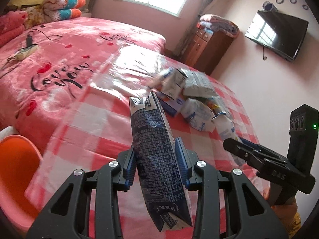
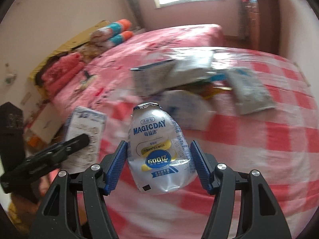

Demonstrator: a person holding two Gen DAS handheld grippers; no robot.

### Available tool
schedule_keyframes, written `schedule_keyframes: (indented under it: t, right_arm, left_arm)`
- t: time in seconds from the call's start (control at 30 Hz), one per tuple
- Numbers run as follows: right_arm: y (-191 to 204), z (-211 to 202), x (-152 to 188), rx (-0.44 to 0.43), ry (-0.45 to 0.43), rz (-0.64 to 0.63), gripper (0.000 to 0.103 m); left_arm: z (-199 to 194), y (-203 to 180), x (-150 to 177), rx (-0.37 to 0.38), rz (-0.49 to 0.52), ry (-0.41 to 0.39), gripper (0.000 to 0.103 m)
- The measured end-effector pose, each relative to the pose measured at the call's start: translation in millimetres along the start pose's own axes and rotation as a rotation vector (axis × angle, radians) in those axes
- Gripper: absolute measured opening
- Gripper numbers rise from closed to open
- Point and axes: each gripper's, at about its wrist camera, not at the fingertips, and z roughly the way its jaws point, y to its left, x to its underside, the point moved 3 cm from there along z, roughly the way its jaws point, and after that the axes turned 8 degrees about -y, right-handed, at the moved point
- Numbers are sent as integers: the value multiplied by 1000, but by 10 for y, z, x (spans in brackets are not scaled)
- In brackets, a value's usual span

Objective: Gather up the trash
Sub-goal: 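Carry the carton over the orange bucket and open the left gripper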

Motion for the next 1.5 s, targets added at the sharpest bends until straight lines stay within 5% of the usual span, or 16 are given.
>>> schedule_keyframes:
  t: [0.37,0.83,0.9,0.97,1.2,1.27,1.5]
  right_arm:
    - [1371,411,-33,-331,103,-134,65]
    - [2621,1089,389,-474,244,-338,66]
    - [2708,1145,458,-483,254,-364,70]
    - [2749,1195,504,-472,254,-384,84]
    - [2493,1099,464,-432,202,-304,94]
    - [2364,1044,426,-428,179,-262,94]
    - [1888,858,350,-397,60,-116,98]
  left_arm:
    - [-632,998,-2,-223,-88,-87,38]
    - [-910,2267,545,-490,-239,-29,38]
    - [-878,2368,609,-532,-242,-16,49]
    - [-881,2480,685,-590,-247,-7,66]
    - [-1039,2522,755,-638,-189,-80,77]
    - [-1080,2444,748,-614,-139,-125,85]
    - [-1035,2259,797,-482,-110,-145,86]
